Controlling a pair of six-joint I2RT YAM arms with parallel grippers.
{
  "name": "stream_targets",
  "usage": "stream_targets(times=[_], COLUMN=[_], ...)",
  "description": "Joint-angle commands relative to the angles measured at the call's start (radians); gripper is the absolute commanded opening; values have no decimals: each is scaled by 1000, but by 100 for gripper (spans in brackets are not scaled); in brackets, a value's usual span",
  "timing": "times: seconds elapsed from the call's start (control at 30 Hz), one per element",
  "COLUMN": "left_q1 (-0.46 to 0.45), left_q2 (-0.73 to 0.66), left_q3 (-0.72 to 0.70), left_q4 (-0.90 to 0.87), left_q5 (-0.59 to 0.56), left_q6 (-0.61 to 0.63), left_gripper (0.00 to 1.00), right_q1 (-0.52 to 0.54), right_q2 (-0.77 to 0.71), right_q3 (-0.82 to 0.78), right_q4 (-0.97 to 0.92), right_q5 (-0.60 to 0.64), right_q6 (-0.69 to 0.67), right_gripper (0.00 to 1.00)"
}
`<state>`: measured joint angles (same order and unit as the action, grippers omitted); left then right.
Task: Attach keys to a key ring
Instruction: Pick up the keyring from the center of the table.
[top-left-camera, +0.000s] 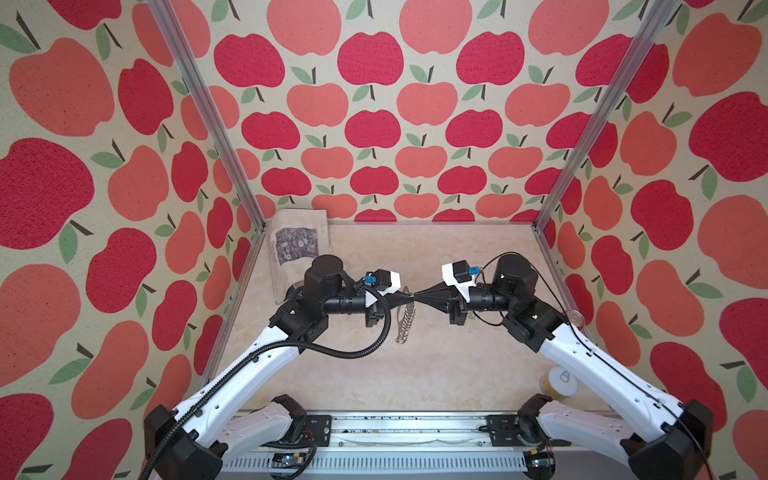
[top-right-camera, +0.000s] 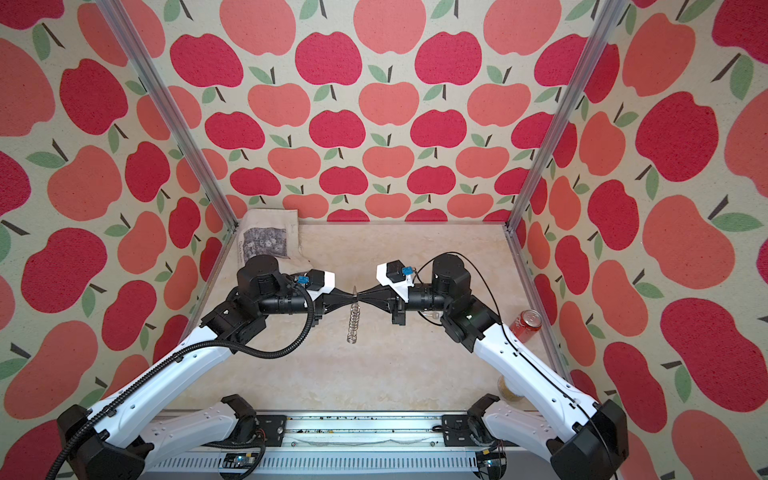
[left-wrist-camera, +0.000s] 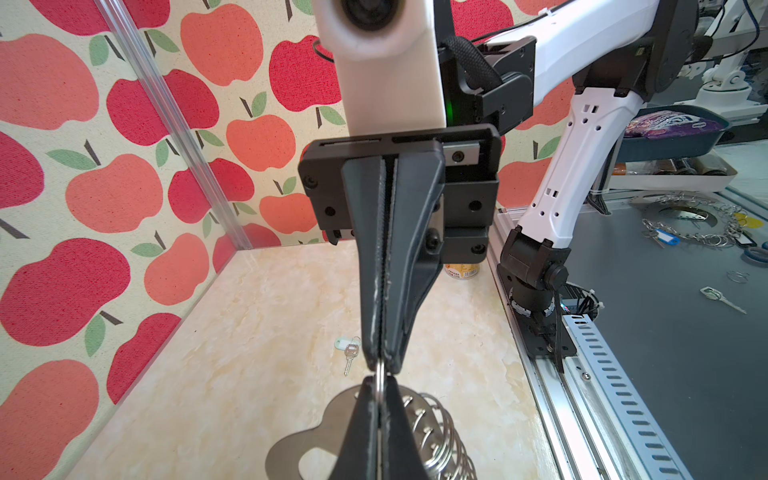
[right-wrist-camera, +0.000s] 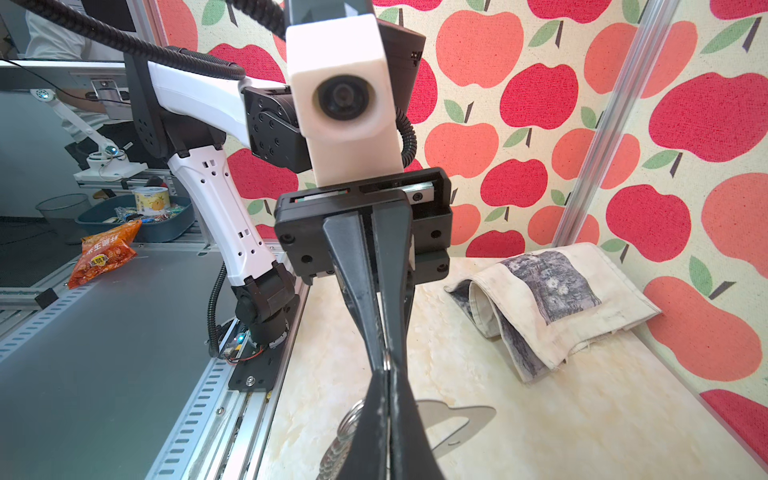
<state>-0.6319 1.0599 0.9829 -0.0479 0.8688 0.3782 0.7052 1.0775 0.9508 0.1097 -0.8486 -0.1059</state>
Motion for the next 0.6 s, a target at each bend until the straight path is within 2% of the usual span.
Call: stream_targets(times=[0.0,0.07,0.2,0.37,0.57], left_q1=[-6,-7,-9,-9,-9], left_q2=[-29,-38,-56,-83,-56], left_q3=[-11,-20,-24,-23,31], left_q4=[46,48,21,-26,-82], left_q5=[-24,-41,-60,-81,-64], left_q6=[-4,-15,-24,-27,-24], left_gripper=[11,22,33,40,40], right_q1=[5,5,4,5,4], right_q2=[-5,-8,-3,9,43], right_q3=[45,66,112,165,225], right_q4=[-84,-140,-250,-363,-455], right_q5=[18,33,59,66,48], right_q6=[-3,-33,-88,-138,-176], right_gripper=[0,0,0,0,0])
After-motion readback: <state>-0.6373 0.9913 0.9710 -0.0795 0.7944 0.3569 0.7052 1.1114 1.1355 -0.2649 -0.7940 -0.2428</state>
